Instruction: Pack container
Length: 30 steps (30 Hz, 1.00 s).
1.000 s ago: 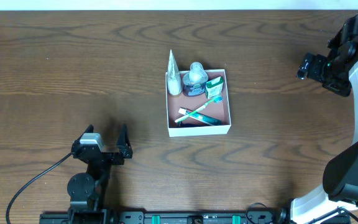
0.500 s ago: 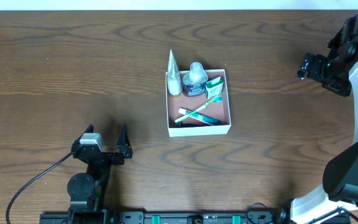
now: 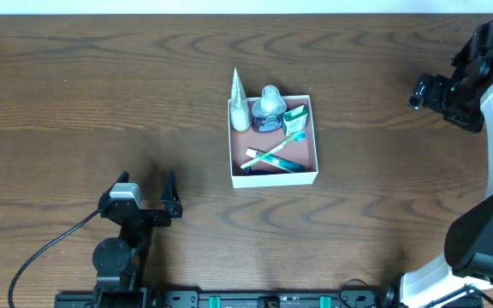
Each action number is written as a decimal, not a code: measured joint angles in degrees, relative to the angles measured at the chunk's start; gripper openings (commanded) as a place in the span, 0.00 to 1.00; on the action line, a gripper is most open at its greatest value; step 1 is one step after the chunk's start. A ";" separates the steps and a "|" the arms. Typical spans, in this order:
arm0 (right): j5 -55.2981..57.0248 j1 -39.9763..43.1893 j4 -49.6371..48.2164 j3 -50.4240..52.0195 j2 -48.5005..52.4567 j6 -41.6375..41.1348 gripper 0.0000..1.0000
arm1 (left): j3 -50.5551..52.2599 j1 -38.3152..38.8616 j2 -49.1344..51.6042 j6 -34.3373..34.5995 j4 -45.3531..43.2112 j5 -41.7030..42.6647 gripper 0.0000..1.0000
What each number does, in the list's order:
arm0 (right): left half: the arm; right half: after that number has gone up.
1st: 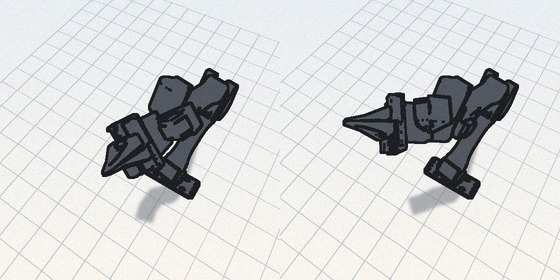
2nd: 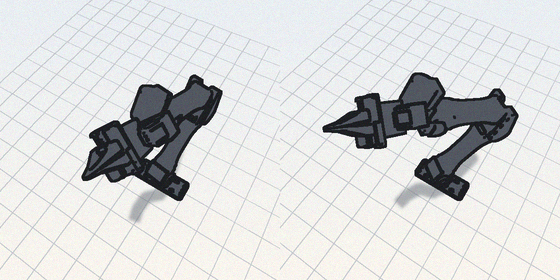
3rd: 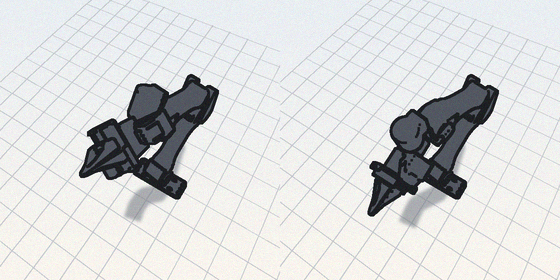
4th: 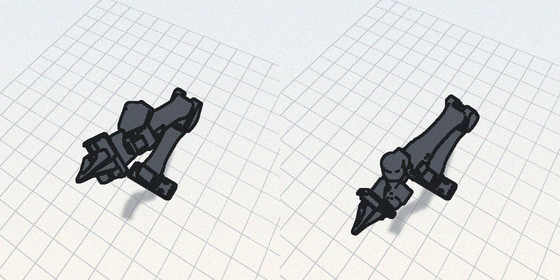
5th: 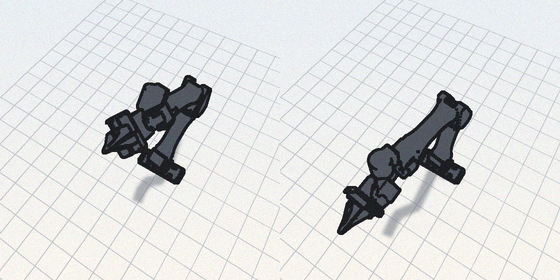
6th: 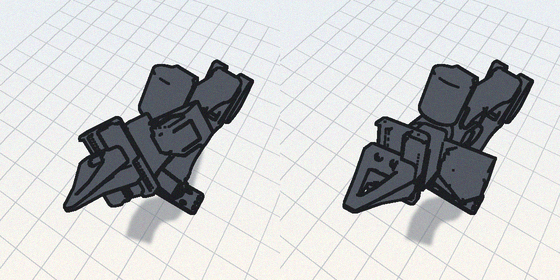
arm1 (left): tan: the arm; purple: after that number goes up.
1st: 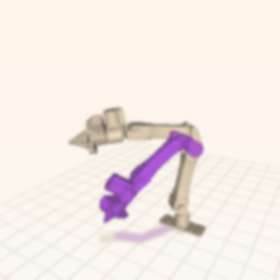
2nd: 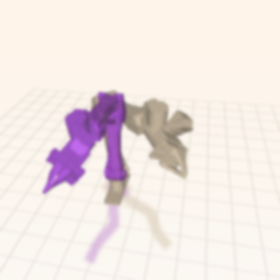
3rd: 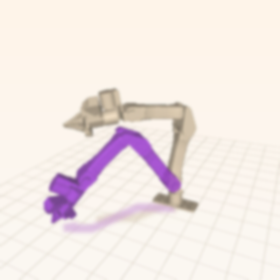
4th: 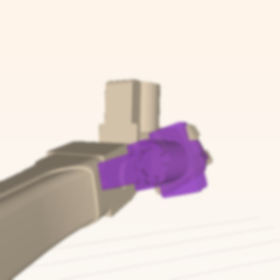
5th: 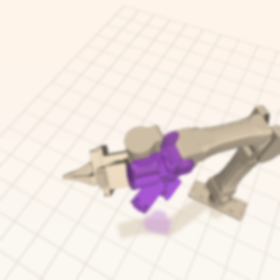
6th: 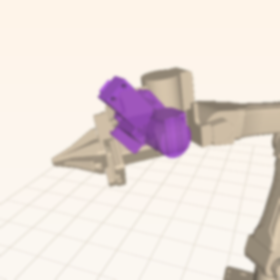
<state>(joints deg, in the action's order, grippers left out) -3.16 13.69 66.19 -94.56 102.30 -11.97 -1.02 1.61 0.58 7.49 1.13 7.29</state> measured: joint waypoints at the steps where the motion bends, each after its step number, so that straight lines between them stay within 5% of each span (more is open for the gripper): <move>1: 0.00 0.00 0.00 0.00 -0.22 0.00 0.99 | 0.00 0.00 0.00 0.00 0.00 0.00 0.98; 15: 4.92 -12.26 -5.11 4.72 -29.53 1.29 0.99 | -0.07 0.00 0.00 0.02 0.11 0.00 0.98; 30: -3.08 -15.58 -51.49 49.79 -69.13 4.85 0.99 | -0.11 0.00 0.00 0.02 0.20 0.00 0.98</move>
<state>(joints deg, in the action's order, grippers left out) -6.24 -1.89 14.70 -44.77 33.17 -7.11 -1.13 1.61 0.58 7.51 1.32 7.29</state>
